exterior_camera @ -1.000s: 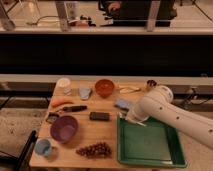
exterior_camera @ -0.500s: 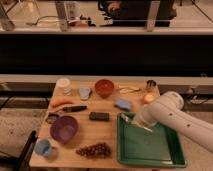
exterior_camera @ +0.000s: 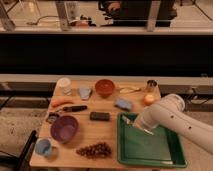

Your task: Place fork in tray

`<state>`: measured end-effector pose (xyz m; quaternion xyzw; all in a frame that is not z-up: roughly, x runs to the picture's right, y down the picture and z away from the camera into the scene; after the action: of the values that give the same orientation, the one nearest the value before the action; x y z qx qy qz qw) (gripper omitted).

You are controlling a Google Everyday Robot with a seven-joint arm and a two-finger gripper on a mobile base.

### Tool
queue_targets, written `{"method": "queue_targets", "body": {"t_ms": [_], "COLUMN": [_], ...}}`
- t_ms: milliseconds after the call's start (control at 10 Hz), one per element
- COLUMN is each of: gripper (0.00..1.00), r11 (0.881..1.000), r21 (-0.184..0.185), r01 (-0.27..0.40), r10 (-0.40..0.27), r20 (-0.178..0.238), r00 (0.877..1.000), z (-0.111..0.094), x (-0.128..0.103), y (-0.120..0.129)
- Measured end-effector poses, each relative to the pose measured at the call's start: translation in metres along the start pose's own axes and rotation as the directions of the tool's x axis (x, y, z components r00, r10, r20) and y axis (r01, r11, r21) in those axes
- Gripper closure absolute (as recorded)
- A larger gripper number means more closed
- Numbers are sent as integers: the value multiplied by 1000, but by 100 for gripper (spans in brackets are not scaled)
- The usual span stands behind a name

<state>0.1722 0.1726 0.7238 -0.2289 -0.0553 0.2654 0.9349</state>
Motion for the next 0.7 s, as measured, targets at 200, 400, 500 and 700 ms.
{"method": "queue_targets", "body": {"t_ms": [200, 400, 500, 700], "gripper": [79, 76, 75, 73], "r11": [1000, 1000, 1000, 1000], "r21": [-2, -4, -4, -7], "r01": [-8, -19, -29, -27], "r10": [8, 19, 29, 27], "r20": [-6, -9, -10, -14], "r00": [1000, 1000, 1000, 1000], "z": [-4, -4, -4, -8], "x": [11, 14, 16, 18], "y": [0, 2, 5, 4]}}
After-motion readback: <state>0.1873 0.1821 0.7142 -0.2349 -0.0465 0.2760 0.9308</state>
